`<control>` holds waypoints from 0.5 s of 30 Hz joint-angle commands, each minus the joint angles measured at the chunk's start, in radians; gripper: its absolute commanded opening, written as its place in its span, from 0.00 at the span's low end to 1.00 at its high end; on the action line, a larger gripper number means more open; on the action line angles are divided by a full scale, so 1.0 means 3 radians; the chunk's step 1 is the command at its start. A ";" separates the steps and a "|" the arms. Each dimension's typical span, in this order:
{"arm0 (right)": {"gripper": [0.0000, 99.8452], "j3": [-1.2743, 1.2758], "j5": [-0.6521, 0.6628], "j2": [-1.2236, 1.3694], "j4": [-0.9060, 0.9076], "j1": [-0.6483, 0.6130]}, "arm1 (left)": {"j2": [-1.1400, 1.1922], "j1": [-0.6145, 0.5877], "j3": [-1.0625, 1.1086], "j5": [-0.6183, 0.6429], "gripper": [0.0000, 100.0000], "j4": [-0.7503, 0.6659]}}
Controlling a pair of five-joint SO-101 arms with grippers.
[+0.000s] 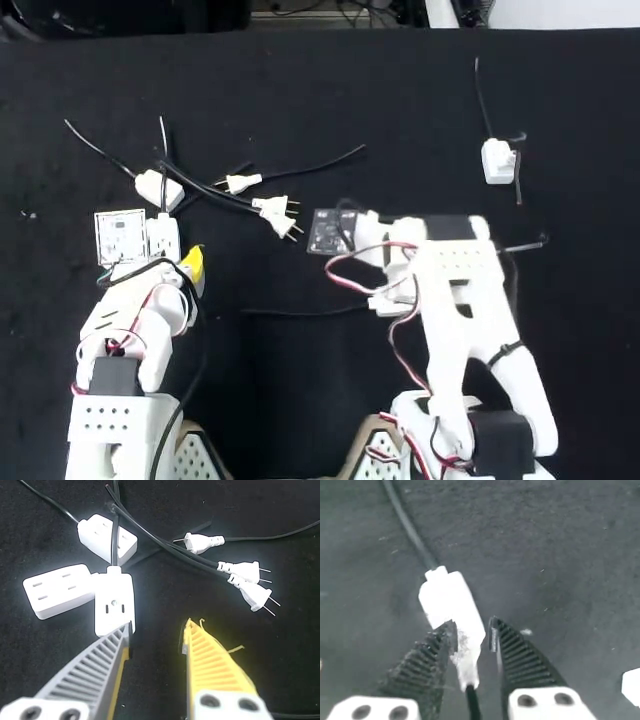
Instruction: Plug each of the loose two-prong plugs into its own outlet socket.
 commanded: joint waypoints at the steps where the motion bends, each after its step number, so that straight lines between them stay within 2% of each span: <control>1: 0.11 -0.0289 0.0010 -0.0054 0.0506 -0.0164 | -0.0026 0.0008 -0.0043 -0.0005 0.18 -0.0036; 4: 0.20 -0.0166 0.0179 -0.0049 0.0578 -0.0302 | -0.0026 0.0008 -0.0043 -0.0005 0.18 -0.0031; 7: 0.32 -0.0003 0.0210 -0.0049 0.0317 -0.0302 | -0.0026 0.0003 -0.0043 -0.0005 0.18 -0.0020; 9: 0.37 0.0095 0.0215 -0.0049 0.0148 -0.0256 | -0.0026 0.0003 -0.0043 -0.0005 0.18 -0.0020; 15: 0.33 0.0258 0.0220 -0.0049 -0.0020 -0.0210 | -0.0026 0.0003 -0.0008 -0.0005 0.18 -0.0041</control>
